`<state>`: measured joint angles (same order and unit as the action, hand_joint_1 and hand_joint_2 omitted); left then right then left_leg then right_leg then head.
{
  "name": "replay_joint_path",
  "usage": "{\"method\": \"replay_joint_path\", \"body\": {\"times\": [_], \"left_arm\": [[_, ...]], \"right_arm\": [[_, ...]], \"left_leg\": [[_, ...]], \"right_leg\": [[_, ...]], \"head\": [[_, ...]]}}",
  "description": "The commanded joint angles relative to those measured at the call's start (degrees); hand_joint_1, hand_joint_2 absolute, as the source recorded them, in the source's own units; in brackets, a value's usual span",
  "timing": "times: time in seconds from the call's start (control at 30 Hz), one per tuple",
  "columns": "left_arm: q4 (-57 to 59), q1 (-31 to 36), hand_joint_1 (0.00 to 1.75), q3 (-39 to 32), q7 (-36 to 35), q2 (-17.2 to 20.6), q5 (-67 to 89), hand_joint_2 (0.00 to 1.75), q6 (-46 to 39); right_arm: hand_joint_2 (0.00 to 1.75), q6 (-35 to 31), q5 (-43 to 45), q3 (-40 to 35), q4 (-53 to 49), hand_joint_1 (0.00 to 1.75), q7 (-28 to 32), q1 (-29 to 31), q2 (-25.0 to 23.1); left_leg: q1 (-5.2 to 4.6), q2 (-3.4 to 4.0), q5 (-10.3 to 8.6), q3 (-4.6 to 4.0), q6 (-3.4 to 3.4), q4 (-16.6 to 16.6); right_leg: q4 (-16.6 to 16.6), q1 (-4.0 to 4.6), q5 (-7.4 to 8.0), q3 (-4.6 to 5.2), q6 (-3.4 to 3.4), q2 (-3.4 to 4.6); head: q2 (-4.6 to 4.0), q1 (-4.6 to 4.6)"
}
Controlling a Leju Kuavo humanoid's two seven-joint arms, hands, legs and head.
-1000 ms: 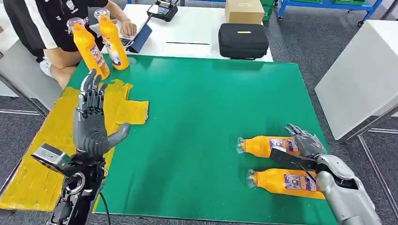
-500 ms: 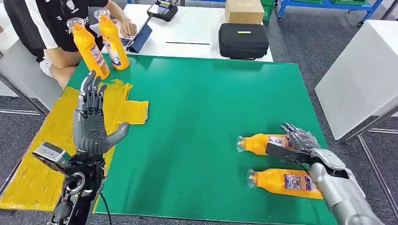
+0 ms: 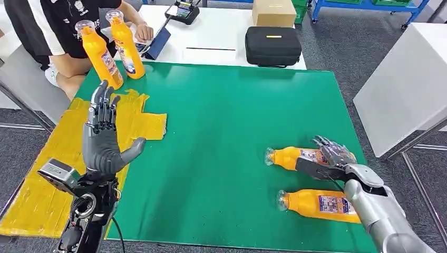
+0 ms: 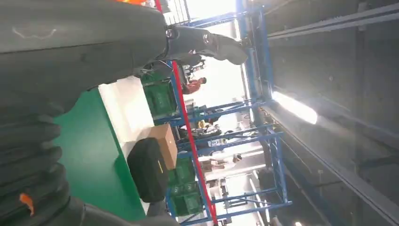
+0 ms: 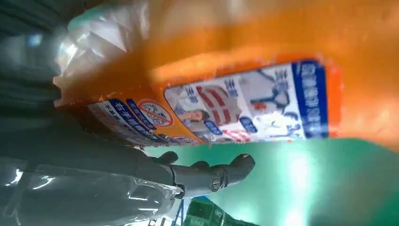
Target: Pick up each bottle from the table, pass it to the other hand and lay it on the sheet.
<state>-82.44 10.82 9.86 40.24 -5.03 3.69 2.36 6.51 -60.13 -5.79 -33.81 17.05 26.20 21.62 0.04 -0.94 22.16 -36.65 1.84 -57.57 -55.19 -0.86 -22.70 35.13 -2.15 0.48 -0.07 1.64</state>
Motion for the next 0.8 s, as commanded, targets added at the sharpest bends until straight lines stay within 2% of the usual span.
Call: {"method": "replay_joint_path", "body": {"times": [0.03,0.07,0.17,0.33,0.57,0.6,0.7,0.77,0.8], "left_arm": [[3.33,1.5,0.0,-1.52,-0.24,-0.22,0.27,1.75,0.1],[3.31,1.47,0.0,-1.55,-0.24,-0.23,0.32,1.75,0.1],[3.44,1.42,0.0,-1.43,-0.24,-0.22,0.46,1.75,0.05],[3.43,1.23,0.0,-1.26,-0.24,-0.07,0.39,1.75,-0.3],[2.96,0.72,0.0,-1.1,-0.24,-0.05,0.5,1.75,-0.87],[2.75,0.55,0.0,-1.04,-0.24,-0.02,0.57,1.75,-0.98],[2.05,-0.06,0.0,-0.65,-0.24,-0.02,0.8,1.75,-1.31],[1.71,-0.51,0.0,-0.44,-0.24,-0.08,1.1,1.75,-1.92],[1.7,-0.6,0.0,-0.35,-0.24,-0.11,1.18,1.75,-1.85]], "right_arm": [[1.75,-0.37,-0.24,-2.01,6.27,0.98,-0.25,2.02,-2.71],[1.75,-0.53,-0.27,-2.06,6.29,1.33,-0.28,2.06,-2.75],[1.75,-1.14,-0.43,-2.22,6.18,1.71,-0.46,1.94,-2.8],[1.75,-4.21,-0.06,-1.62,5.01,1.75,-0.27,1.42,-3.75],[1.75,-9.04,0.89,0.3,2.44,1.75,-0.71,0.66,-5.23],[1.75,-10.09,1.12,0.83,1.79,1.75,-0.81,0.41,-5.57],[1.75,-14.1,2.47,3.7,-1.08,1.75,-1.3,-0.57,-7.31],[1.75,-19.48,3.76,7.08,-3.59,1.75,-3.61,-0.72,-9.71],[1.75,-21.9,5.19,8.71,-5.49,1.75,-2.59,-1.08,-11.1]], "left_leg": [[0.0,0.15,0.2,0.46,-0.13,0.06],[0.02,0.12,0.12,0.3,-0.1,0.05],[0.01,0.11,0.14,0.34,-0.1,0.05],[-0.01,0.17,0.21,0.5,-0.14,0.07],[0.02,0.12,0.09,0.22,-0.08,0.05],[0.01,0.21,0.18,0.4,-0.13,0.06],[0.01,0.27,0.22,0.46,-0.14,0.06],[0.01,0.28,0.19,0.35,-0.12,0.03],[0.0,0.26,0.14,0.24,-0.09,0.04]], "right_leg": [[0.06,0.03,-0.16,-0.42,0.13,0.03],[0.07,0.04,-0.09,-0.28,0.1,0.03],[0.06,0.03,-0.12,-0.32,0.11,0.02],[0.05,0.02,-0.18,-0.46,0.15,0.05],[0.05,0.04,-0.06,-0.2,0.08,0.05],[0.06,0.04,-0.13,-0.35,0.13,0.09],[0.04,0.04,-0.16,-0.38,0.15,0.15],[0.02,0.04,-0.12,-0.28,0.12,0.18],[0.01,0.02,-0.07,-0.17,0.09,0.18]], "head": [[0.0,0.0],[0.0,0.0],[0.0,0.0],[0.0,0.0],[0.0,0.0],[0.0,0.0],[0.0,0.02],[0.0,0.02],[0.0,0.0]]}}
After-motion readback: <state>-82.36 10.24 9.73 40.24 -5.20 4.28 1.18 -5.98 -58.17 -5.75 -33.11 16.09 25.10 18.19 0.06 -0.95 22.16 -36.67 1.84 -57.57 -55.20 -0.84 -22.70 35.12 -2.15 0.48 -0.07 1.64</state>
